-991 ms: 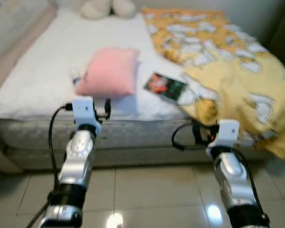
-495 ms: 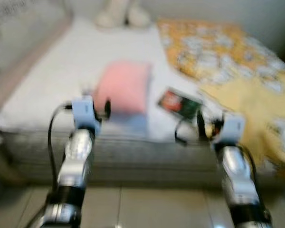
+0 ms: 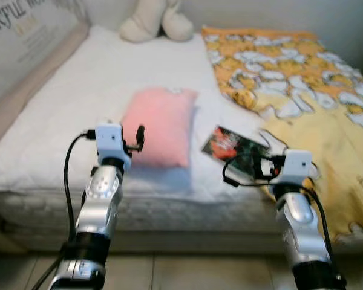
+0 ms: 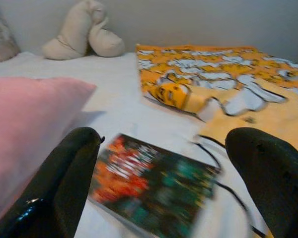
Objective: Clean up the room
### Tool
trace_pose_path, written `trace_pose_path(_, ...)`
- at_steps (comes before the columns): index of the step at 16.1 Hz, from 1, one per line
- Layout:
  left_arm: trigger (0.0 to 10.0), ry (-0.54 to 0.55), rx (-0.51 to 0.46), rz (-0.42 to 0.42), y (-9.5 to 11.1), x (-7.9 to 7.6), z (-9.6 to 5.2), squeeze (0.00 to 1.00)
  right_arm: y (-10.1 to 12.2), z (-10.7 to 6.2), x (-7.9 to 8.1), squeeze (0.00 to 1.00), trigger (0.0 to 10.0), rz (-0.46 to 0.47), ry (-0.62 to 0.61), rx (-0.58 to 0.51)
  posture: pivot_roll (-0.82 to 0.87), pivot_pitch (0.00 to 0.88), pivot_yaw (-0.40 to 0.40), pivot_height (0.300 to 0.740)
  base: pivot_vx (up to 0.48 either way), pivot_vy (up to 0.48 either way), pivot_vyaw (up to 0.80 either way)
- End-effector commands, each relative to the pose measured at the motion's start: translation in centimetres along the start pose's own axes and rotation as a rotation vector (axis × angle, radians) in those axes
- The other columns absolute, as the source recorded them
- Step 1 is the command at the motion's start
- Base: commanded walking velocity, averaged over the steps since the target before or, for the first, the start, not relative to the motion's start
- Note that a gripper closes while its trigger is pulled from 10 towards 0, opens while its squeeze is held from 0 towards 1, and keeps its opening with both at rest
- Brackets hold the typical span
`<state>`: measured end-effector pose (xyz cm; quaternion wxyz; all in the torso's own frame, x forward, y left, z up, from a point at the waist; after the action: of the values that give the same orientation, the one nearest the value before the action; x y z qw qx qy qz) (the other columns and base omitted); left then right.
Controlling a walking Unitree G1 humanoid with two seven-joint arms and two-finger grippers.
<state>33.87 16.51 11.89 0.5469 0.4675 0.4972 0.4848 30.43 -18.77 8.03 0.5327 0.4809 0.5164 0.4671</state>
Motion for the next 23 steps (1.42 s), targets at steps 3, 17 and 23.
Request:
trace_pose_path(3,10.0,0.007,0.004,0.019,0.2,0.6,0.2,0.00,0.4,0.1,0.4,0.47,10.0,0.004,0.007,-0.016,-0.09,0.000,0.000,0.740,0.480,0.000,0.00)
trace_pose_path(17,10.0,-0.067,0.201,-0.145,0.3,-0.1,3.8,0.00,2.8,3.8,3.7,0.47,10.0,0.335,0.102,0.058,-0.08,0.000,-0.001,0.740,0.132,0.115,0.00)
trace_pose_path(23,10.0,-0.074,0.339,-0.167,-1.4,-0.3,4.8,0.00,1.3,4.3,2.9,0.47,10.0,0.323,0.060,0.136,-0.13,0.053,-0.007,0.740,0.000,0.000,0.00)
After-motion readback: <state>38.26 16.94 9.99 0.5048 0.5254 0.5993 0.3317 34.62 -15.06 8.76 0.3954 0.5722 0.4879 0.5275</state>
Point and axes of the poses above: a point about 5 cm out from each wrist's last joint towards the gripper, its own z axis pointing out of the wrist towards the gripper, its own y axis along the axis of the wrist's last joint, x = y × z, the point moved 1 cm from there along z, pointing out of the wrist towards the gripper, and after that the axes turned 6 degrees about -z, right-handed, at the moved point
